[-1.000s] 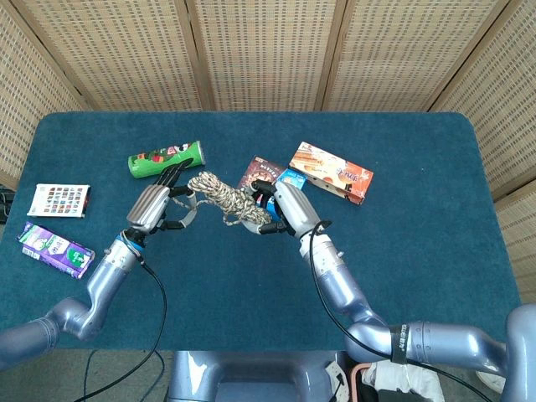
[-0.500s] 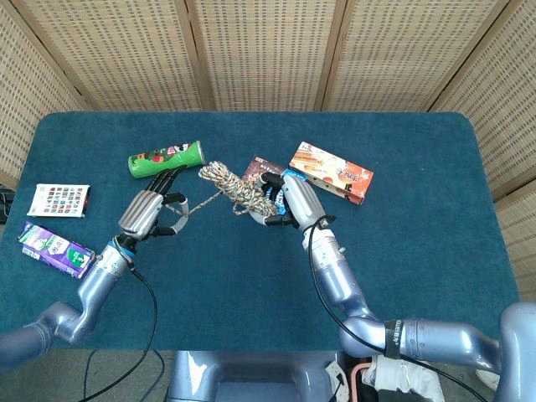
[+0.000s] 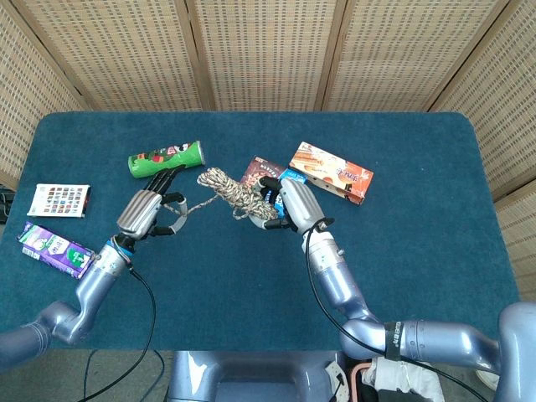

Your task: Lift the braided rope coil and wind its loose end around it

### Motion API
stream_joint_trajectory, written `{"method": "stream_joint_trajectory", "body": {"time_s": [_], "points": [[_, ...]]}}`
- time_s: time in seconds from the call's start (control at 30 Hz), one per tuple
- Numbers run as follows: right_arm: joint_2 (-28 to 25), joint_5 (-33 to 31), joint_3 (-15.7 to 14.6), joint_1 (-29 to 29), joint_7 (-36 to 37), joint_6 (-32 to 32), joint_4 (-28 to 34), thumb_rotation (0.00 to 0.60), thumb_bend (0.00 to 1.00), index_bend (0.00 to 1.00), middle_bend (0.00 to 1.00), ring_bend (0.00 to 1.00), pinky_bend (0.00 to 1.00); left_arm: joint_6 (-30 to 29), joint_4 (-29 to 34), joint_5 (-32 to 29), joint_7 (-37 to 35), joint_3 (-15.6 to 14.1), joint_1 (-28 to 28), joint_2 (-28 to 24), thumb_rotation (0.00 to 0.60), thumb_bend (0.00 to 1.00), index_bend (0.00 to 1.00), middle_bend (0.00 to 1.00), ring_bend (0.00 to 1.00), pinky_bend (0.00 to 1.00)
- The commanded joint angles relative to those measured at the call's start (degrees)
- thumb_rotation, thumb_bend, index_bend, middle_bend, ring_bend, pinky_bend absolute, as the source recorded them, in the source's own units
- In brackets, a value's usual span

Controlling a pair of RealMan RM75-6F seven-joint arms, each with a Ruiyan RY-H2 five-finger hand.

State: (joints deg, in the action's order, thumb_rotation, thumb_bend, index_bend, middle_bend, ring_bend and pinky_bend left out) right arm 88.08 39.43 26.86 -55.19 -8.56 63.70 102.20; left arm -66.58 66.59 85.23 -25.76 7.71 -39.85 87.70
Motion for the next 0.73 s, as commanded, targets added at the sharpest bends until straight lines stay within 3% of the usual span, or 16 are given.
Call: {"method": "stream_joint_trajectory", "body": {"time_s": [0.03, 0.13, 0.27, 0.43, 0.63, 0.73], "points": [[0.0, 0.7, -0.4, 0.0, -0.4, 0.0, -0.3, 0.600, 0.88, 0.67, 0.77, 0.58, 0.86, 0.2, 0.3, 0.1, 0.1, -0.1, 0.1, -0.8, 0.600, 0.00, 0.00, 0.00, 0.00, 0.00], [0.0, 1.8, -1.0, 0.1, -0.8, -0.2, -0.4, 0.600, 0.88, 0.67, 0.77, 0.58, 0.86, -0.3, 1.6, -0.9, 3.6, -0.2, 1.4, -3.4, 0.600, 0.00, 0.00, 0.00, 0.00, 0.00], [-0.4, 4.5, -2.4, 0.4, -1.5, -0.7, -0.6, 0.600, 0.88, 0.67, 0.77, 0.58, 0.86, 0.0, 11.4, -6.3, 15.3, -1.2, 5.8, -11.5, 0.600, 0.00, 0.00, 0.00, 0.00, 0.00], [-0.5, 7.7, -4.0, 0.8, -2.8, 0.0, -0.6, 0.600, 0.88, 0.67, 0.77, 0.58, 0.86, -7.7, 21.7, -15.2, 33.1, -1.8, 13.8, -18.4, 0.600, 0.00, 0.00, 0.00, 0.00, 0.00], [-0.6, 9.5, -4.7, 1.3, -4.4, 1.0, -0.1, 0.600, 0.88, 0.67, 0.77, 0.58, 0.86, -18.0, 30.6, -25.5, 48.6, -1.1, 20.5, -20.9, 0.600, 0.00, 0.00, 0.00, 0.00, 0.00], [-0.6, 9.9, -5.0, 1.4, -4.8, 1.1, 0.3, 0.600, 0.88, 0.67, 0.77, 0.58, 0.86, -20.5, 32.6, -26.4, 48.7, -1.0, 22.7, -20.6, 0.600, 0.00, 0.00, 0.00, 0.00, 0.00]]}}
